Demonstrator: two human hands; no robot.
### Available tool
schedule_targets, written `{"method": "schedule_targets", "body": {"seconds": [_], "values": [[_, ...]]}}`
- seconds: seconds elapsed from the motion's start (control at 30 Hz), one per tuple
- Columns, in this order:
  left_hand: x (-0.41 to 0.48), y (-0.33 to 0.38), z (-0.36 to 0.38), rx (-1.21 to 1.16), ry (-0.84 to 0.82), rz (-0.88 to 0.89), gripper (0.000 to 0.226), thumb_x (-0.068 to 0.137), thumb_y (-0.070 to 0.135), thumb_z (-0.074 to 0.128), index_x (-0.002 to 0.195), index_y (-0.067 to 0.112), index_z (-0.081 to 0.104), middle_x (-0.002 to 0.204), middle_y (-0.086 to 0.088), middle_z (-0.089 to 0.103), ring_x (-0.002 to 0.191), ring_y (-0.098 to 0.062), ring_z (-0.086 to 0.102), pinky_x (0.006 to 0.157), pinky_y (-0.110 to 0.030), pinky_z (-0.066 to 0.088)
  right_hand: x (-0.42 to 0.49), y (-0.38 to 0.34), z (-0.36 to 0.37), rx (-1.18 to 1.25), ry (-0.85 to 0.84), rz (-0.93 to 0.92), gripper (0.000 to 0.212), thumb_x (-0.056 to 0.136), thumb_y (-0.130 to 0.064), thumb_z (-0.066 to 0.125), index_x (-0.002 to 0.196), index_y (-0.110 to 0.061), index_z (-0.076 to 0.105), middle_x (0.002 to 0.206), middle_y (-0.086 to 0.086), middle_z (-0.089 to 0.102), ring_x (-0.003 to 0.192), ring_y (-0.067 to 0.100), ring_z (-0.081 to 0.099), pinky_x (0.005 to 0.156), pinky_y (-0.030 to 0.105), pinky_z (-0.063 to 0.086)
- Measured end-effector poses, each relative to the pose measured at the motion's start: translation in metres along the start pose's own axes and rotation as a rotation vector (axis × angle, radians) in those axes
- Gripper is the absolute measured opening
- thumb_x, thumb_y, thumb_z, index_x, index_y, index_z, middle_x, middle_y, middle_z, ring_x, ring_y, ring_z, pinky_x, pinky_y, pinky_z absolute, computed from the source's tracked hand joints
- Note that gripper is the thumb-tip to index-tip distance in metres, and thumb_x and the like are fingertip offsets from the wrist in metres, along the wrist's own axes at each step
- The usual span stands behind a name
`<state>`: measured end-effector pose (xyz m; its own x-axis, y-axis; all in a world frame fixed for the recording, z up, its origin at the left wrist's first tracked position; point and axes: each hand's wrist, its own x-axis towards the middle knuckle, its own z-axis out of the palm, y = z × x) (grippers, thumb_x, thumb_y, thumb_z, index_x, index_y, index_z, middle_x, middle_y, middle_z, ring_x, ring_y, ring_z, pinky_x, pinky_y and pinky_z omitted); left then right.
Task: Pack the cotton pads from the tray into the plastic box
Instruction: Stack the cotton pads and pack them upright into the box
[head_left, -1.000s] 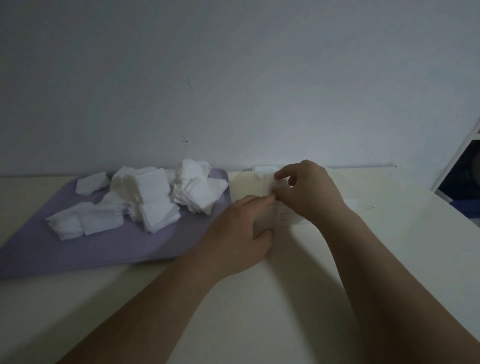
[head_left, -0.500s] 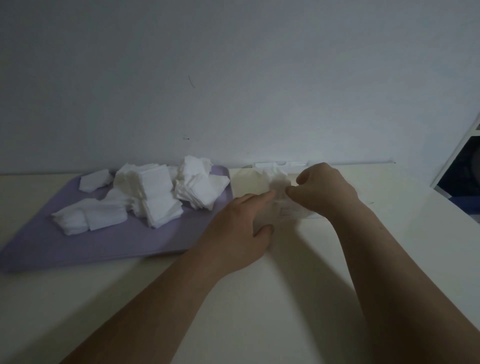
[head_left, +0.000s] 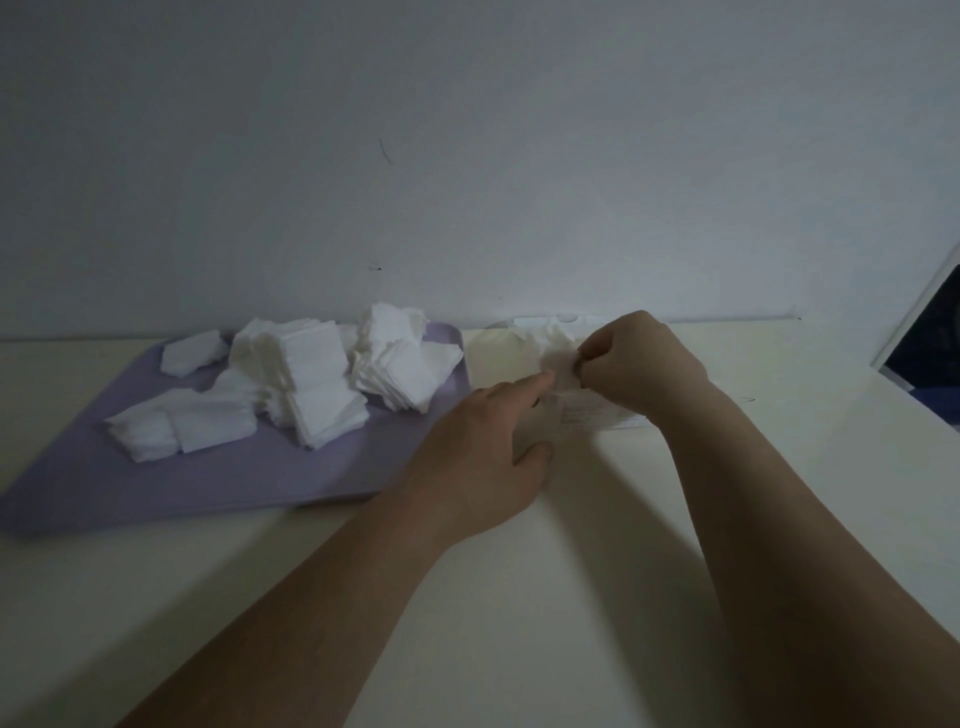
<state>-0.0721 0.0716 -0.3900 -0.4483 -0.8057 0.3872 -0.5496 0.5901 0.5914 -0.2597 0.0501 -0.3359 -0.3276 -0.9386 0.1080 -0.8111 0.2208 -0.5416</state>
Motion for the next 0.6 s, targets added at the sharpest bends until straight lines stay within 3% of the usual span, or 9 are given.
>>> {"method": "schedule_targets", "body": {"seconds": [0.07, 0.13, 0.2, 0.27, 0.33, 0.43, 0.53, 0.6], "values": [[-0.001, 0.001, -0.001, -0.011, -0.001, -0.003, 0.063, 0.091, 0.024, 0.067, 0.150, 0.033, 0.046, 0.138, 0.011, 0.062, 0.124, -0.005, 0.055, 0.103, -0.019, 0.043, -0.001, 0.000, -0.001, 0.028, -0.014, -0.003, 0.027, 0.070, -0.017, 0.058, 0.088, -0.019, 0.078, 0.080, 0.006, 0.074, 0.068, 0.017, 0.061, 0.068, 0.033, 0.051], [-0.002, 0.002, -0.002, -0.020, -0.008, -0.008, 0.061, 0.091, 0.022, 0.066, 0.148, 0.034, 0.047, 0.135, 0.012, 0.062, 0.119, -0.002, 0.053, 0.098, -0.016, 0.042, -0.006, -0.001, -0.004, 0.072, -0.022, 0.011, 0.041, 0.067, -0.019, 0.056, 0.103, -0.022, 0.077, 0.091, 0.001, 0.076, 0.077, 0.015, 0.066, 0.077, 0.035, 0.057], [-0.003, 0.006, -0.005, -0.019, -0.012, 0.001, 0.055, 0.091, 0.018, 0.063, 0.143, 0.031, 0.050, 0.132, 0.008, 0.064, 0.110, -0.006, 0.057, 0.098, -0.024, 0.048, -0.015, -0.004, -0.008, 0.081, 0.002, 0.009, 0.053, 0.068, -0.021, 0.053, 0.118, -0.028, 0.072, 0.106, -0.008, 0.074, 0.095, 0.019, 0.069, 0.090, 0.040, 0.058], [-0.003, 0.008, -0.009, 0.010, 0.034, 0.021, 0.051, 0.088, 0.012, 0.059, 0.138, 0.025, 0.055, 0.128, 0.002, 0.066, 0.109, -0.016, 0.061, 0.095, -0.036, 0.052, -0.022, -0.011, -0.009, 0.087, 0.118, -0.034, 0.055, 0.075, -0.019, 0.053, 0.128, -0.027, 0.068, 0.121, -0.007, 0.072, 0.113, 0.019, 0.066, 0.098, 0.039, 0.053], [0.001, 0.004, -0.016, 0.084, 0.118, 0.032, 0.046, 0.088, 0.010, 0.059, 0.132, 0.019, 0.063, 0.127, -0.002, 0.068, 0.115, -0.021, 0.061, 0.098, -0.036, 0.052, -0.032, -0.023, -0.005, 0.172, 0.251, -0.151, 0.049, 0.083, -0.012, 0.053, 0.128, -0.024, 0.069, 0.126, -0.005, 0.072, 0.120, 0.018, 0.064, 0.101, 0.038, 0.052], [0.009, -0.013, -0.041, 0.282, 0.269, 0.037, 0.021, 0.092, 0.021, 0.057, 0.108, 0.020, 0.069, 0.107, 0.000, 0.069, 0.103, -0.024, 0.065, 0.087, -0.035, 0.053, -0.053, -0.051, 0.011, 0.322, 0.342, -0.389, 0.040, 0.088, -0.006, 0.053, 0.120, -0.019, 0.074, 0.120, -0.004, 0.075, 0.113, 0.015, 0.068, 0.100, 0.032, 0.053], [0.016, -0.039, -0.071, 0.503, 0.287, -0.110, 0.029, 0.092, 0.035, 0.055, 0.113, 0.018, 0.066, 0.111, -0.006, 0.068, 0.102, -0.032, 0.063, 0.087, -0.045, 0.053, -0.073, -0.072, 0.037, 0.422, 0.223, -0.518, 0.036, 0.088, -0.004, 0.055, 0.114, -0.017, 0.076, 0.114, -0.005, 0.077, 0.104, 0.009, 0.070, 0.095, 0.023, 0.054], [0.019, -0.053, -0.084, 0.561, 0.213, -0.247, 0.036, 0.093, 0.043, 0.057, 0.113, 0.015, 0.063, 0.111, -0.011, 0.067, 0.103, -0.035, 0.062, 0.089, -0.047, 0.051, -0.079, -0.075, 0.056, 0.460, 0.098, -0.492, 0.037, 0.090, -0.005, 0.054, 0.117, -0.018, 0.075, 0.118, -0.006, 0.075, 0.107, 0.010, 0.069, 0.098, 0.027, 0.053]]}}
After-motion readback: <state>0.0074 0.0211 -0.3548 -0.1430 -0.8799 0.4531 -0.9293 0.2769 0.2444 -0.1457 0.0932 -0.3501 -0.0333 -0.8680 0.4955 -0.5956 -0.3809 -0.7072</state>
